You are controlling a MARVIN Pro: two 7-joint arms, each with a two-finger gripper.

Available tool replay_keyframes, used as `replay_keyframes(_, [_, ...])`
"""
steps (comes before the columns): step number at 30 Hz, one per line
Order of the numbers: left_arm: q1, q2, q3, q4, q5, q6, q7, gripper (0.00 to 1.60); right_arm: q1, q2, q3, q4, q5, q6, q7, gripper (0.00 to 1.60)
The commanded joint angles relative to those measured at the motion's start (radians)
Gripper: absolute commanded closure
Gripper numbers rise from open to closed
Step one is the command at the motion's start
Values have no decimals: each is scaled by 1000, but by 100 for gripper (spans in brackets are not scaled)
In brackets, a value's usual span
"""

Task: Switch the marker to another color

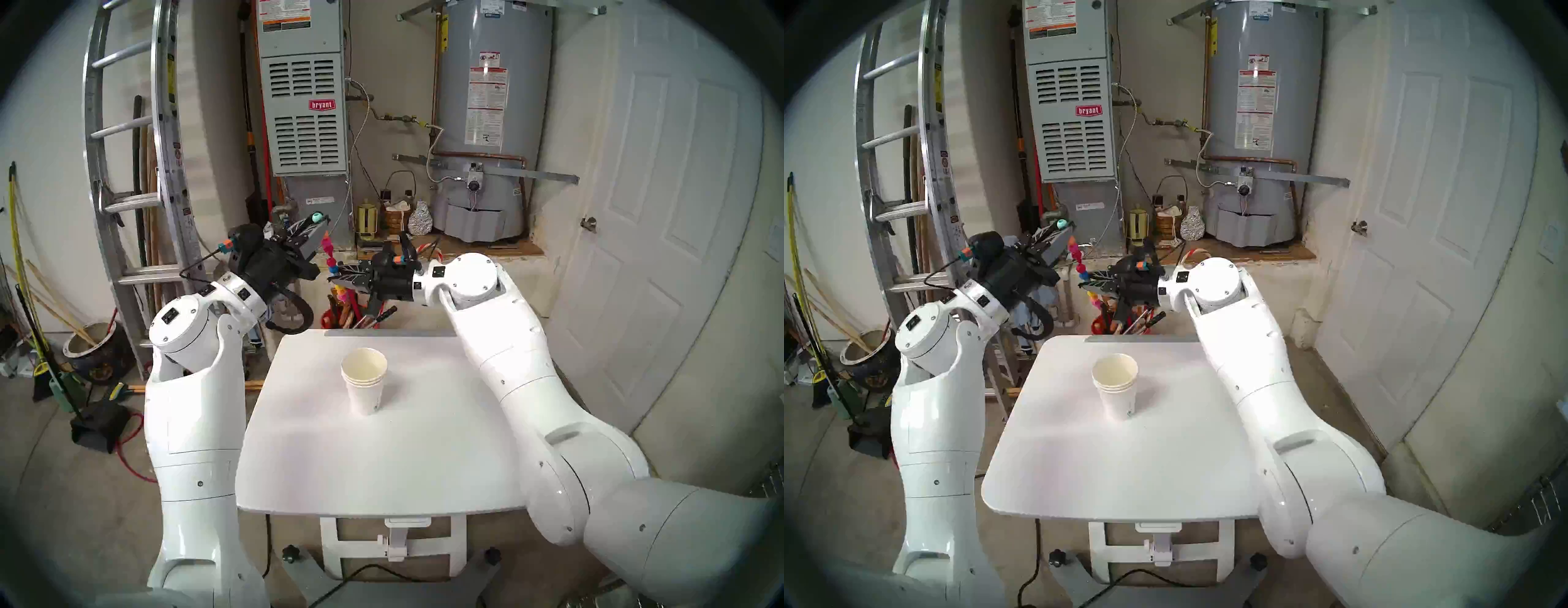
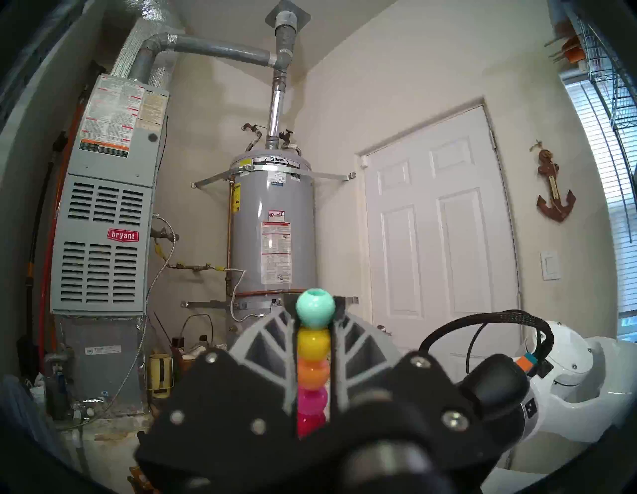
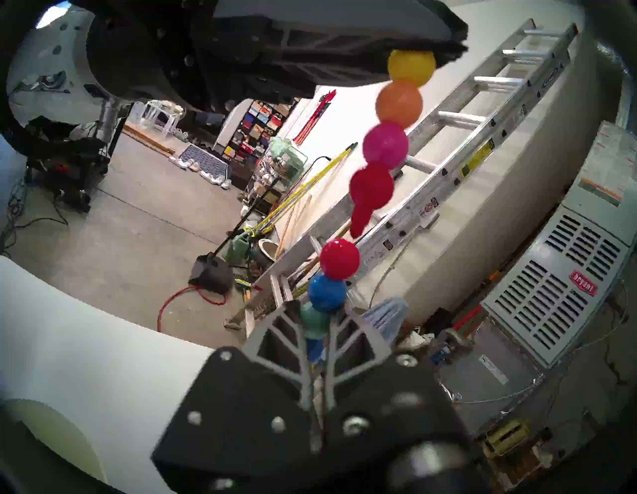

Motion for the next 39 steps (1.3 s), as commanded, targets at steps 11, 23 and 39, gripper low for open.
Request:
replay_keyframes(11, [-2, 5, -9, -26, -3, 0, -4, 160, 11, -10, 4, -29, 0, 3, -4, 160])
replay_keyframes(23, [-6, 5, -4, -19, 0, -3, -3, 160, 16, -11, 6, -23, -2, 2, 0, 160])
replay_keyframes(39, [-4, 9, 2, -20, 2, -4, 0, 160, 12, -9, 9, -32, -5, 2, 2, 160])
